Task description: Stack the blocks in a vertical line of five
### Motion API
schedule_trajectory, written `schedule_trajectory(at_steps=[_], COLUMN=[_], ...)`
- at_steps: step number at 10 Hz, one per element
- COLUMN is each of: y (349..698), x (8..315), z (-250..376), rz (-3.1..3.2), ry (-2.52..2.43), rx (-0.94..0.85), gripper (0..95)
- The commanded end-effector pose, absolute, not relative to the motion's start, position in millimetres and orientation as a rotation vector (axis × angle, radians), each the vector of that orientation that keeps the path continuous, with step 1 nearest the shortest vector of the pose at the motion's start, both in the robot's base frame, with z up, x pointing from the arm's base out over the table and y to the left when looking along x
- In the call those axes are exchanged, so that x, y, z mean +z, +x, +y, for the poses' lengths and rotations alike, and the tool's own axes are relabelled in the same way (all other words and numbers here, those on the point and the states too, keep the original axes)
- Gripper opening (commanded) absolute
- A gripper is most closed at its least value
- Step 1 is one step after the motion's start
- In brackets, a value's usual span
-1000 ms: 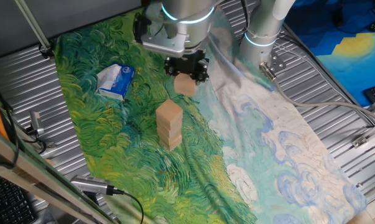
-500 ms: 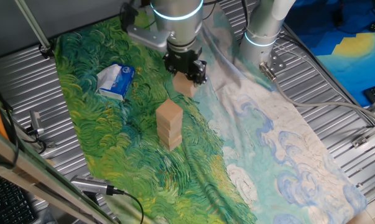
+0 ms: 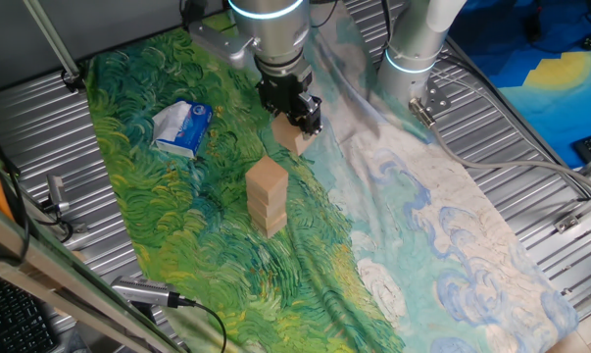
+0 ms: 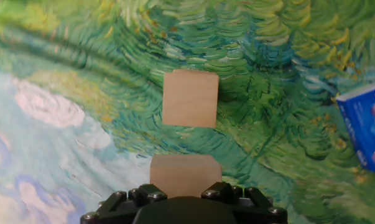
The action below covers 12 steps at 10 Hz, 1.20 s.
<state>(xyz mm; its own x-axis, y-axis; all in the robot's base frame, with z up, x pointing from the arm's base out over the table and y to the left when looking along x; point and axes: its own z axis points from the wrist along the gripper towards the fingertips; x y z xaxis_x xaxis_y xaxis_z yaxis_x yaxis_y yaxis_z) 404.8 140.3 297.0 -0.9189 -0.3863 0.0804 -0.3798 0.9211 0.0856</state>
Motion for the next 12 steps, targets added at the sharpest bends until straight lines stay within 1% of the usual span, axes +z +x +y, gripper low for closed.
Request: schedule_trajectory(at_steps=[1, 9, 12], y=[405, 405, 430], x=[297, 297, 306], z=[141, 141, 144], rz=[-2.982, -3.009, -2.992], ry=[0.607, 0.612, 0.623], rx=[-0.094, -0.047, -0.041], gripper=[0.0, 0.0, 0.0])
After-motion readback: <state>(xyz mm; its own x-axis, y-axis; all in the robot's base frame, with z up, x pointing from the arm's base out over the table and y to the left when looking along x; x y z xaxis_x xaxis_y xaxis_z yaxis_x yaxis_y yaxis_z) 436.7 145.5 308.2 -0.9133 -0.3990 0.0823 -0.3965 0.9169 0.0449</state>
